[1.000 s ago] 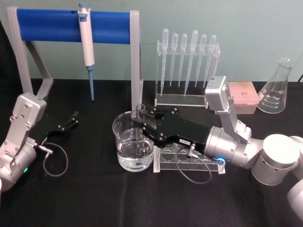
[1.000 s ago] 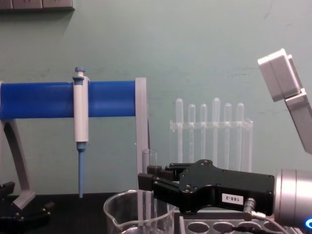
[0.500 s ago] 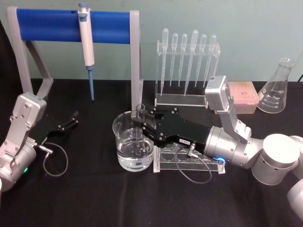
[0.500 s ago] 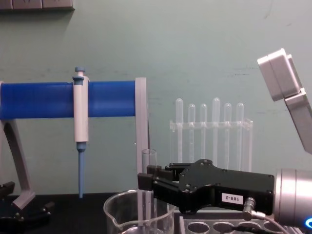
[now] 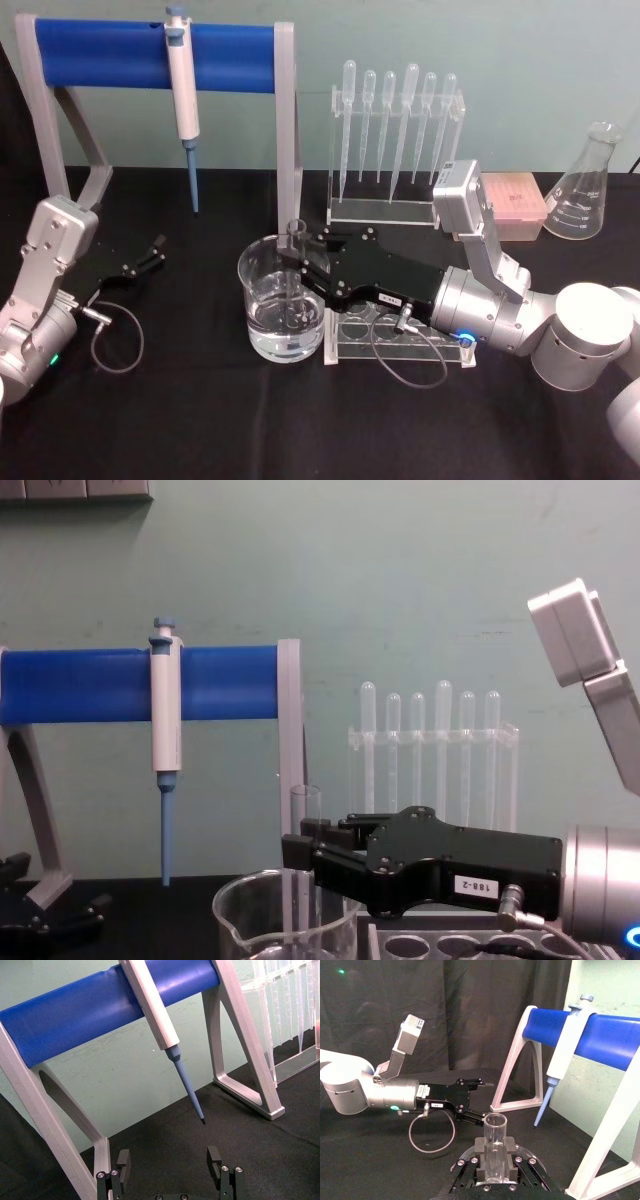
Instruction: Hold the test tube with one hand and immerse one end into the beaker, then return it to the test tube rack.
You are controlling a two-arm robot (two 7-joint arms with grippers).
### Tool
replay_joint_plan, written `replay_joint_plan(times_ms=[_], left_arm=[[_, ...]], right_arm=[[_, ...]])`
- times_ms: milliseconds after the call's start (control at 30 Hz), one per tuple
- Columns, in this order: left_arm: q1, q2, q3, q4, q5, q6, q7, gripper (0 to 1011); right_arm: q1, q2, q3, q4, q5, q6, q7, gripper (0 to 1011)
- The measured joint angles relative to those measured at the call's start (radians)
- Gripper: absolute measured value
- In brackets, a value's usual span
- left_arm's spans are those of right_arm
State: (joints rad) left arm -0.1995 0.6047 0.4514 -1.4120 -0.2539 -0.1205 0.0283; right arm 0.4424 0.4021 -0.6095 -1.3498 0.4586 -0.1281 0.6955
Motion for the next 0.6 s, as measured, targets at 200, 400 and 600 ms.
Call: replay_joint_plan(times_ms=[200,400,600], left_arm=[[0.000,0.000,0.000,0.000,0.000,0.000,0.000,1000],[0.000,0.000,0.000,0.000,0.000,0.000,0.000,1000],[0.000,0.000,0.000,0.000,0.000,0.000,0.000,1000]], right_arm=[[0.000,0.000,0.000,0.000,0.000,0.000,0.000,241],[0.000,0.000,0.000,0.000,0.001,0.000,0.000,241],[0.000,0.000,0.000,0.000,0.001,0.000,0.000,241]])
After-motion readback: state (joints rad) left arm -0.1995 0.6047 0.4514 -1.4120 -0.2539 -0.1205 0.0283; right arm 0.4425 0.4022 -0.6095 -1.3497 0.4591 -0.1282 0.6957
